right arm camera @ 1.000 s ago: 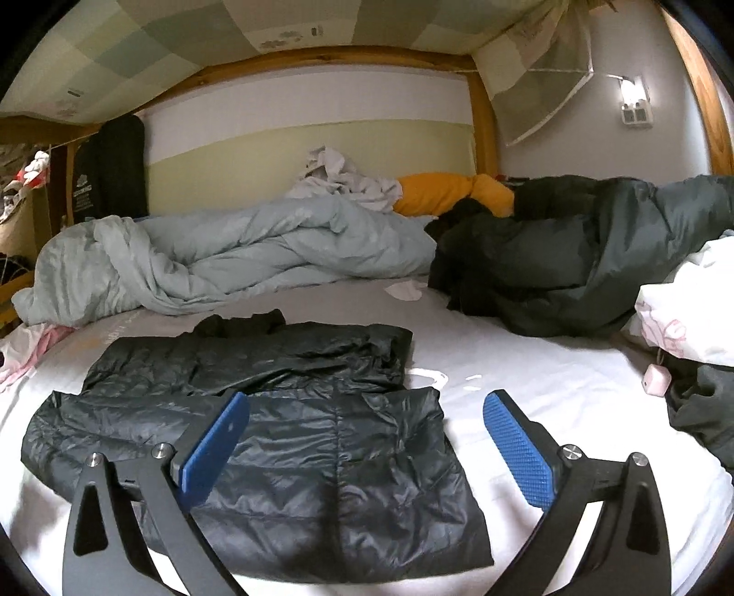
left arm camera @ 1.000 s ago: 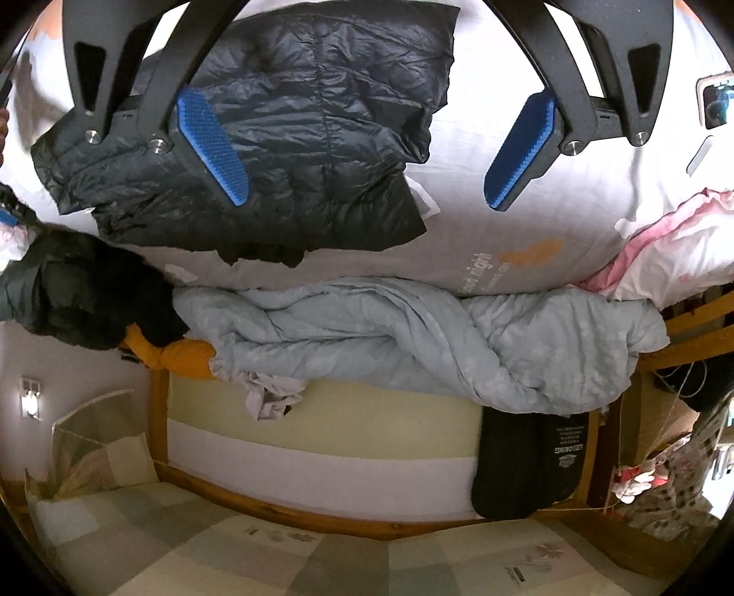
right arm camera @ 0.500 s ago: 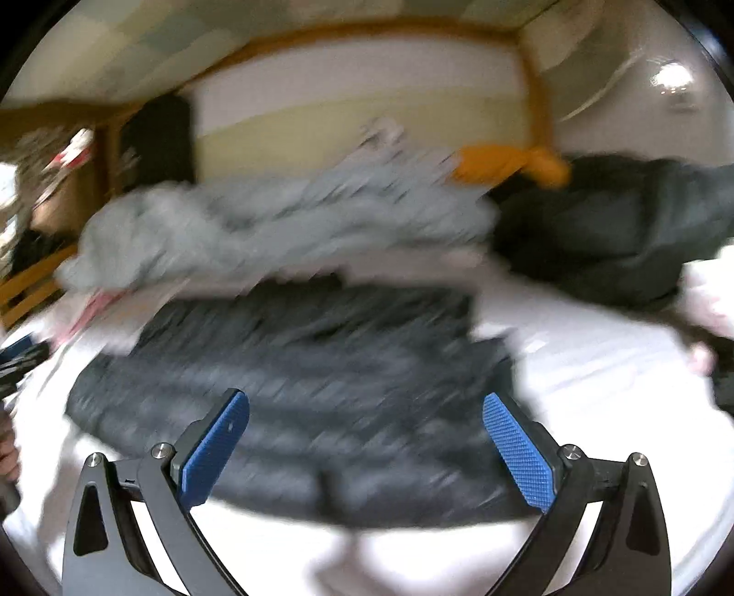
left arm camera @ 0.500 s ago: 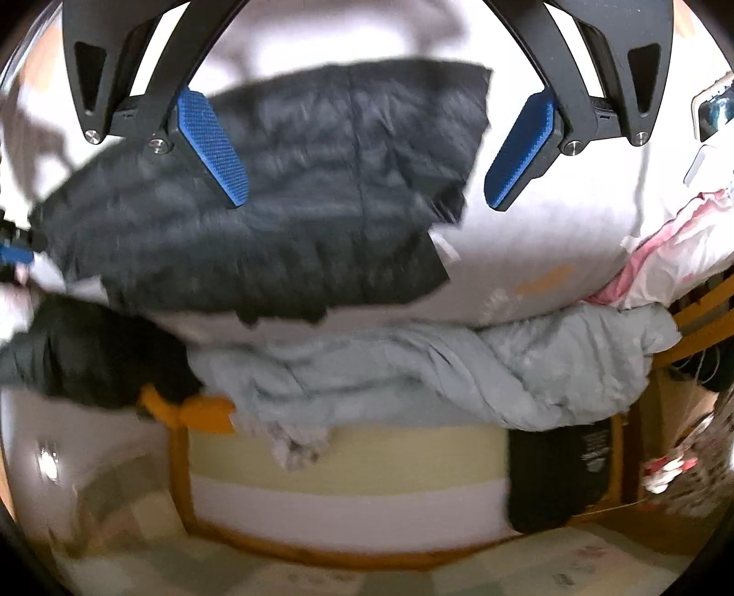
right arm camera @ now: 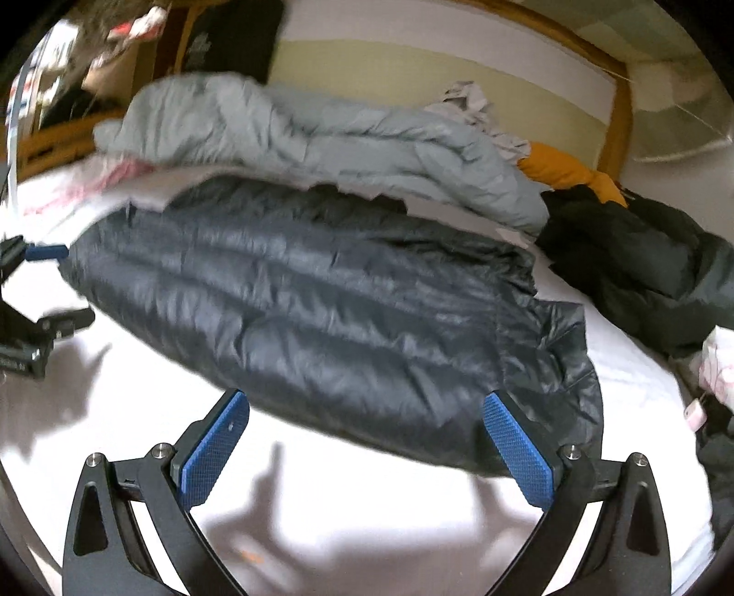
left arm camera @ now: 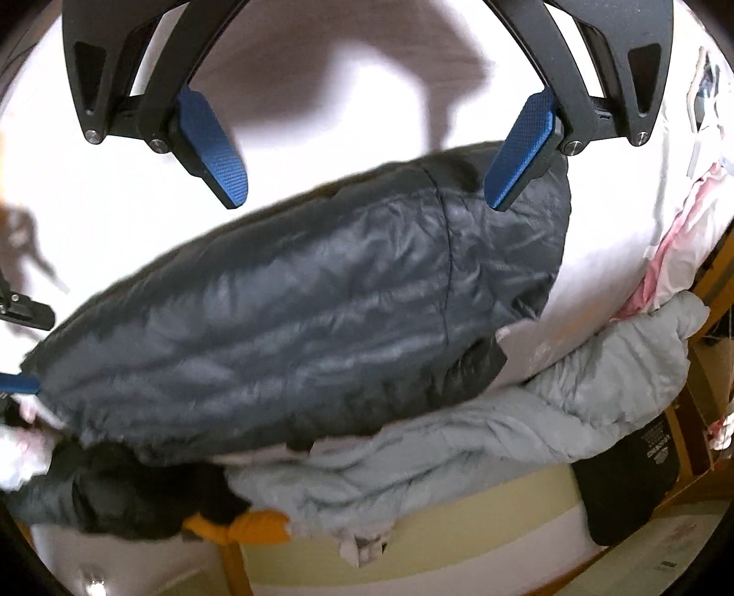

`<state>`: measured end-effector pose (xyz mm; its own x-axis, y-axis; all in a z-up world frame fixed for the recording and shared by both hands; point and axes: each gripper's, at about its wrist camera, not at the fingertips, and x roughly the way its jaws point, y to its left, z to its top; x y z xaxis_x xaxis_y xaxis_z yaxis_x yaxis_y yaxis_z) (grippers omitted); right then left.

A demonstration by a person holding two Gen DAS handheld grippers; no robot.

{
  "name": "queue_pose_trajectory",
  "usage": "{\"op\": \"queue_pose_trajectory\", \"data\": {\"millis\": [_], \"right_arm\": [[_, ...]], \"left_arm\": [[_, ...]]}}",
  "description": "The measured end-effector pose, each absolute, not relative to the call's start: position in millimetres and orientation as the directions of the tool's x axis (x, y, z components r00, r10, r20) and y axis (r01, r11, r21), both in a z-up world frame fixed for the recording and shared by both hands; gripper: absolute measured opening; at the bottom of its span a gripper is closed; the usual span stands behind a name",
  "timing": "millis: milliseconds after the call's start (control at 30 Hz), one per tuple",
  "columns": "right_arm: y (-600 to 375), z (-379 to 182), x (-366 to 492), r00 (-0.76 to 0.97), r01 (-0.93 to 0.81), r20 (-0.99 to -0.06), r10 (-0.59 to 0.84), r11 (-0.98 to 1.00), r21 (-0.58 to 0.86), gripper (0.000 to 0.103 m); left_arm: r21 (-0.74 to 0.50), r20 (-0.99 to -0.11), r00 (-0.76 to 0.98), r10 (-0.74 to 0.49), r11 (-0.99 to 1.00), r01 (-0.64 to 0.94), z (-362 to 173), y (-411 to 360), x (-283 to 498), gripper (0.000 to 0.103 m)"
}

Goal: Fold large clothes

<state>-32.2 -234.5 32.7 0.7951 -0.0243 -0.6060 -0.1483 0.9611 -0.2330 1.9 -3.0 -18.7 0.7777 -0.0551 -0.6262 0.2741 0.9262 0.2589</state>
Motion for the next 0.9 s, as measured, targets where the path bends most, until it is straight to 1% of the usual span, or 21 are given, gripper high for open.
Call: {"op": "queue_pose_trajectory", "data": {"millis": [67, 167, 200, 300, 433, 500, 533, 567, 600, 633, 667, 700, 733, 800, 900], "right_arm": [[-233, 19, -24, 0.759, -0.136, -0.645, -0.093, 0.945, -0.296, 0.103], [-233, 7, -15, 0.73, -0.093, -0.658, -0.185, 0.927, -0.364, 0.103], [-234, 5, -14, 0.73, -0.083, -0.653, -0.2, 0.923, -0.375, 0.103], [-237, 5, -9, 0.738, -0.036, -0.624, -0.258, 0.907, -0.418, 0.103], [-242, 4, 4, 0.738, 0.017, -0.596, -0.316, 0.892, -0.452, 0.103], [-247, 4, 11, 0.733, 0.037, -0.599, -0.322, 0.898, -0.437, 0.103], [-250, 4, 14, 0.731, 0.039, -0.605, -0.317, 0.904, -0.426, 0.102], [-252, 4, 16, 0.729, 0.039, -0.612, -0.308, 0.91, -0.412, 0.098], [-253, 5, 14, 0.729, 0.036, -0.617, -0.296, 0.917, -0.397, 0.075], [-254, 6, 16, 0.728, 0.036, -0.62, -0.291, 0.921, -0.389, 0.053], [-257, 7, 14, 0.726, 0.053, -0.617, -0.304, 0.919, -0.39, 0.046], [-259, 7, 12, 0.728, 0.061, -0.612, -0.309, 0.918, -0.392, 0.038], [-261, 8, 10, 0.731, 0.059, -0.611, -0.303, 0.921, -0.386, 0.033], [-265, 16, -2, 0.744, 0.053, -0.61, -0.273, 0.934, -0.353, 0.029], [-268, 28, -25, 0.759, 0.045, -0.607, -0.235, 0.949, -0.312, 0.029]], "left_arm": [[0.29, -0.628, 0.778, -0.011, 0.925, 0.247, -26, -3, 7, 0.102], [0.4, -0.559, 0.815, 0.15, 0.91, 0.107, -33, -1, 14, 0.102], [0.408, -0.543, 0.822, 0.17, 0.909, 0.082, -33, 2, 16, 0.102], [0.408, -0.535, 0.827, 0.174, 0.91, 0.072, -32, 7, 24, 0.102], [0.46, -0.497, 0.849, 0.179, 0.884, 0.084, -31, 2, 36, 0.102], [0.459, -0.53, 0.828, 0.186, 0.883, 0.096, -34, 3, 47, 0.079], [0.454, -0.551, 0.813, 0.187, 0.885, 0.104, -37, 4, 51, 0.056], [0.442, -0.565, 0.806, 0.174, 0.889, 0.118, -37, 4, 53, 0.044], [0.434, -0.568, 0.807, 0.162, 0.892, 0.127, -37, 5, 52, 0.038], [0.429, -0.562, 0.813, 0.15, 0.893, 0.132, -35, 5, 49, 0.029], [0.428, -0.557, 0.819, 0.14, 0.893, 0.138, -34, 4, 44, 0.024], [0.426, -0.555, 0.821, 0.135, 0.894, 0.141, -33, 4, 39, 0.022], [0.419, -0.561, 0.817, 0.131, 0.896, 0.145, -32, 4, 33, 0.021], [0.406, -0.583, 0.803, 0.124, 0.901, 0.155, -30, 4, 20, 0.02], [0.379, -0.592, 0.799, 0.107, 0.912, 0.159, -20, 9, -4, 0.02]]}}
